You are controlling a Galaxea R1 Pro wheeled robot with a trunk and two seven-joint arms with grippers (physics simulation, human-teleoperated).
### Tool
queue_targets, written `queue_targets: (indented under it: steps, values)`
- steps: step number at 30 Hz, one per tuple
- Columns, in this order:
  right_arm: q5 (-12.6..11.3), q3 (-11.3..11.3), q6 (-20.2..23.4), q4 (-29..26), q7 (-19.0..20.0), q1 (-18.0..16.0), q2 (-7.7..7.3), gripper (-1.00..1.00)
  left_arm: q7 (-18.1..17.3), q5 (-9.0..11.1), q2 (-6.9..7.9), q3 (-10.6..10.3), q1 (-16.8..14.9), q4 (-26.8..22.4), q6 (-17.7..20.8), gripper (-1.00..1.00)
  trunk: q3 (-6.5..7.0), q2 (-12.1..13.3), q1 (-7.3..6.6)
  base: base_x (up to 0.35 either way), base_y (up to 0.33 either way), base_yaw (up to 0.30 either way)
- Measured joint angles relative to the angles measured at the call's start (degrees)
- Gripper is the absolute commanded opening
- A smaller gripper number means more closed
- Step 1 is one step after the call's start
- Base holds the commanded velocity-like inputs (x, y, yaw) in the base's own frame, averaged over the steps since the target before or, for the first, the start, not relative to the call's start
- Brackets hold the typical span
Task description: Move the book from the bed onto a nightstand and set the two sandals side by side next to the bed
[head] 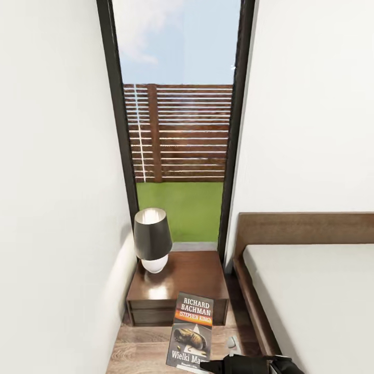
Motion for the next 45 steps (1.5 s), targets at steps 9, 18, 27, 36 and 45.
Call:
queue_targets:
  steps: [9,18,27,36,45]
  values:
    - [0.01,0.00,0.02,0.00,-0.01,0.00,0.00,-1.00,-0.01,0.00,0.00,0.00,0.00,0.00,0.00,1.00,0.00,0.00,0.00,0.267,0.000,0.000]
    - [-0.02,-0.07,-0.04,0.00,0.04,0.00,-0.06,-1.00,0.00,0.00,0.00,0.00,0.00,0.00,0.00,1.00,0.00,0.00,0.00,0.265,0.000,0.000]
    - [-0.07,-0.08,-0.06,0.00,0.01,0.00,-0.08,-1.00,0.02,0.00,0.00,0.00,0.00,0.00,0.00,1.00,0.00,0.00,0.00,0.254,0.000,0.000]
    - [-0.06,-0.08,-0.06,0.00,-0.01,0.00,-0.03,-1.00,0.01,0.00,0.00,0.00,0.00,0.00,-0.01,1.00,0.00,0.00,0.00,0.229,0.000,0.000]
    - [-0.17,-0.14,-0.05,-0.02,0.00,0.00,-0.07,-1.00,0.02,0.00,0.00,0.00,0.00,0.00,0.00,1.00,0.00,0.00,0.01,0.181,0.000,0.000]
